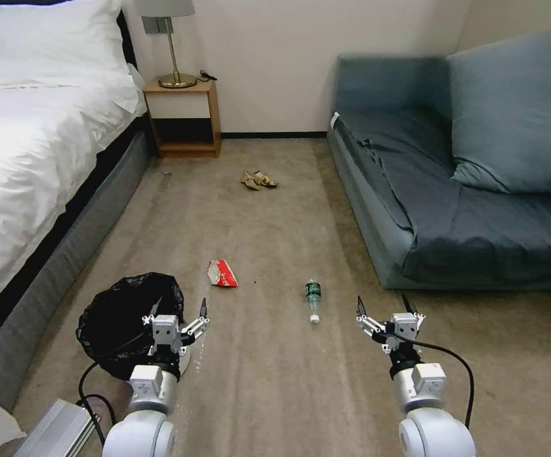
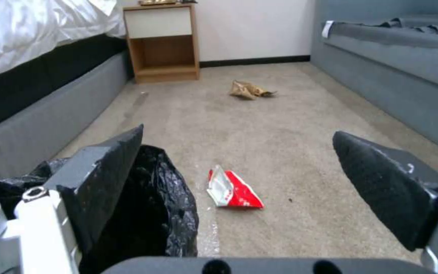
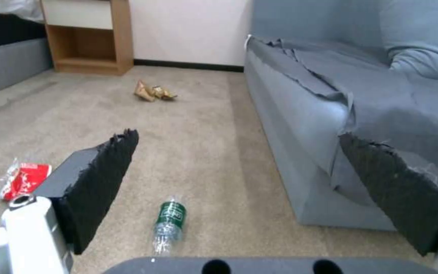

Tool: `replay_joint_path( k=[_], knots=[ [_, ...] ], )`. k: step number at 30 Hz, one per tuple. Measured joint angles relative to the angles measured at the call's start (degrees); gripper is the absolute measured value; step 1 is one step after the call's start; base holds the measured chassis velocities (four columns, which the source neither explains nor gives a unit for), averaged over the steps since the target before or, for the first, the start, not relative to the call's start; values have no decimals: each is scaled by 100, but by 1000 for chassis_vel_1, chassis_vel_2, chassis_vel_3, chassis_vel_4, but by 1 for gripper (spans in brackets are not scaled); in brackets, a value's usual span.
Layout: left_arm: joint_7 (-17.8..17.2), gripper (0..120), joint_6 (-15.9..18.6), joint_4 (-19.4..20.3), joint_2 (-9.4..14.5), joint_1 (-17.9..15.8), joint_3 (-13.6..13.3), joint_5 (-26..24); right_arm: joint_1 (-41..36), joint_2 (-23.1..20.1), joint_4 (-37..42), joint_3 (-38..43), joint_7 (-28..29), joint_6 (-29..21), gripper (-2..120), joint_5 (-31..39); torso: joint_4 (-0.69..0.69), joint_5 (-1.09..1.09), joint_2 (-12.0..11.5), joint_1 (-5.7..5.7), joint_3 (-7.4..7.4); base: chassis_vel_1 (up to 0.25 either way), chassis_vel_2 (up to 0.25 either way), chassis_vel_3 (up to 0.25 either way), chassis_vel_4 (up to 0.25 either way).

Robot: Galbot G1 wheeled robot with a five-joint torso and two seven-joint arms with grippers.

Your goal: Pick up the trash bin, then pick up the garbage on the floor and place it into the trash bin.

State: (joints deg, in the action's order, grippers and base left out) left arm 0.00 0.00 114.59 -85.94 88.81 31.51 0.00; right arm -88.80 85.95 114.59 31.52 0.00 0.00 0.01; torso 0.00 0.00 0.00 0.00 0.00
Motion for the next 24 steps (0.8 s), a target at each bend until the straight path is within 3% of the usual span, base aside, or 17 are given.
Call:
replay_joint_path(
  k=[24],
  knots=[
    [0,100,0,0,0,0,0,0,0,0,0,0,0,0,100,0,0,0,0,0,0,0,0,0,0]
  ],
)
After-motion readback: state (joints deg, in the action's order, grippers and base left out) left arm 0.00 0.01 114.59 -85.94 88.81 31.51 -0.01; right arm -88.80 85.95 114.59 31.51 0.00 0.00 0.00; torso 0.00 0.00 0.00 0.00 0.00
